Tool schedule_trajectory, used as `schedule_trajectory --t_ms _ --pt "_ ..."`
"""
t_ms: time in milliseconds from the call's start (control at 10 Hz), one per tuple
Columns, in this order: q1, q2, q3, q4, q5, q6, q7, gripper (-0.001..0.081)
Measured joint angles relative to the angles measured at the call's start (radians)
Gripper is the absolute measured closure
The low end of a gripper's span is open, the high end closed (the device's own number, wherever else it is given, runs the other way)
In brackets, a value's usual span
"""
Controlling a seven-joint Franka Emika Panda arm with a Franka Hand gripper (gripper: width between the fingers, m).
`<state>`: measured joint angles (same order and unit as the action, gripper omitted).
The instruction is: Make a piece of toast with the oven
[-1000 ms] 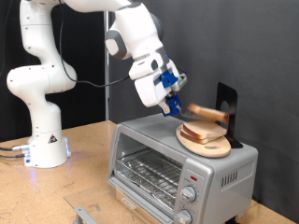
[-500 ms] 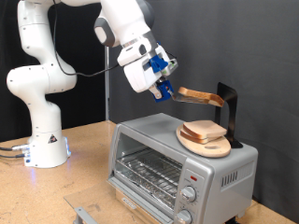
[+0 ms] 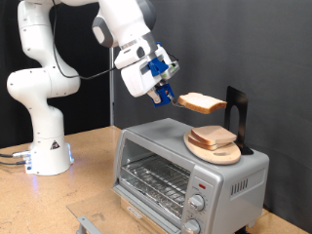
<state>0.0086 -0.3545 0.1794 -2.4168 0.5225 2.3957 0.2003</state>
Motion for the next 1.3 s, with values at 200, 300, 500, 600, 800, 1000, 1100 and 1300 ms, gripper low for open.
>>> schedule_trajectory --t_ms 200,300,500,600,800,1000,1100,1300 --pt "0.000 -0.019 -0.012 -0.012 0.002 -0.021 0.000 0.0420" --pt "0.000 -0.027 -0.017 -0.018 0.001 -0.043 0.000 0.0420" --pt "0.000 -0.039 -0.023 -0.029 0.001 -0.068 0.000 0.0420" --pt "0.000 -0.045 -0.024 -0.035 0.001 -0.068 0.000 0.0420" --pt "0.000 -0.054 -0.026 -0.043 0.001 -0.069 -0.002 0.0420" --pt "0.000 -0.059 -0.026 -0.047 0.001 -0.069 -0.002 0.0420" --pt "0.001 -0.062 -0.031 -0.050 0.018 -0.069 -0.031 0.0420" --pt "0.000 -0.101 -0.074 -0.076 0.045 -0.112 -0.108 0.0420"
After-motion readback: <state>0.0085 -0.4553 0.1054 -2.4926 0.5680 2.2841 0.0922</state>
